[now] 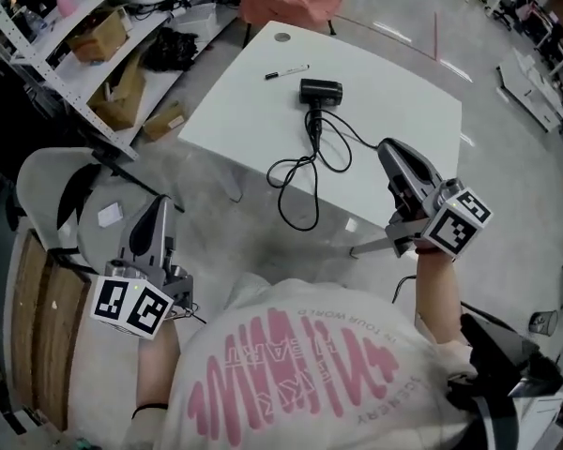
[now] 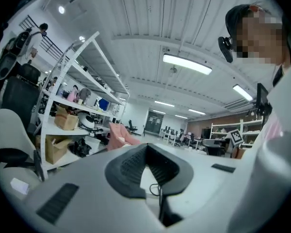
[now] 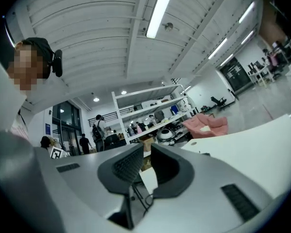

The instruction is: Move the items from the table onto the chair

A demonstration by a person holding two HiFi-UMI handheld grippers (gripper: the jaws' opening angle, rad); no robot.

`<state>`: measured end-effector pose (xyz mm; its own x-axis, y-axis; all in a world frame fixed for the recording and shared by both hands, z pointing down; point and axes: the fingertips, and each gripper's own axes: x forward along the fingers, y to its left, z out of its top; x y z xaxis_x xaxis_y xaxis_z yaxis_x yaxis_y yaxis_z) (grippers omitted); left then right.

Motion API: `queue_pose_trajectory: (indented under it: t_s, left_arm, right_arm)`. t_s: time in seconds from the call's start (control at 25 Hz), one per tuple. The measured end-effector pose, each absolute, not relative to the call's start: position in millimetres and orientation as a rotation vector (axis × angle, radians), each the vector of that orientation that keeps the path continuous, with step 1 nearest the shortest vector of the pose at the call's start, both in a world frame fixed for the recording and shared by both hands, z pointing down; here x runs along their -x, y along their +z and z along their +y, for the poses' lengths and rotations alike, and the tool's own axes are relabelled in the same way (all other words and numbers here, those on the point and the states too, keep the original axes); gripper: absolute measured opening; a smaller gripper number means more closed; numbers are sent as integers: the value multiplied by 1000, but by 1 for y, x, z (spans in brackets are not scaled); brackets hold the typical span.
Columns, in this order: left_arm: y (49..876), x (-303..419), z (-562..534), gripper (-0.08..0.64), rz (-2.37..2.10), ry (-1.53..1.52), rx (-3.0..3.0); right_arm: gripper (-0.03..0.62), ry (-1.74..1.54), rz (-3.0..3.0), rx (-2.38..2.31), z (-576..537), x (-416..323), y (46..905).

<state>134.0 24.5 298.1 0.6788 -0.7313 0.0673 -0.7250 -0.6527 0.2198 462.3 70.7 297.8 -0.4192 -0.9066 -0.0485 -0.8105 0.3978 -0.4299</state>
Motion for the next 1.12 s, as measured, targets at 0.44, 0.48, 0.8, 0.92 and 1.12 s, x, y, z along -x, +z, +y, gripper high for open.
queue_pose_trajectory:
  t_s: [0.44, 0.48, 0.8, 0.92, 1.12]
  left_arm:
    - [308, -177, -37, 10, -939, 72, -2716]
    - [309, -179, -49, 9, -917, 84, -2719]
    - [311, -186, -142, 10, -751, 164, -2749]
    - [315, -189, -170, 9, -699, 183, -2764]
    - [325, -197, -209, 10, -598, 216, -2767]
  right_arm:
    - [497, -508, 2771, 1931, 39, -454, 422]
    - [505, -522, 2834, 1954, 32, -449, 435]
    - [512, -681, 3082, 2154, -10, -429, 513]
    - [512, -682, 3147, 2264, -17, -429, 536]
    - [512, -763, 3087, 2341, -36, -424, 542]
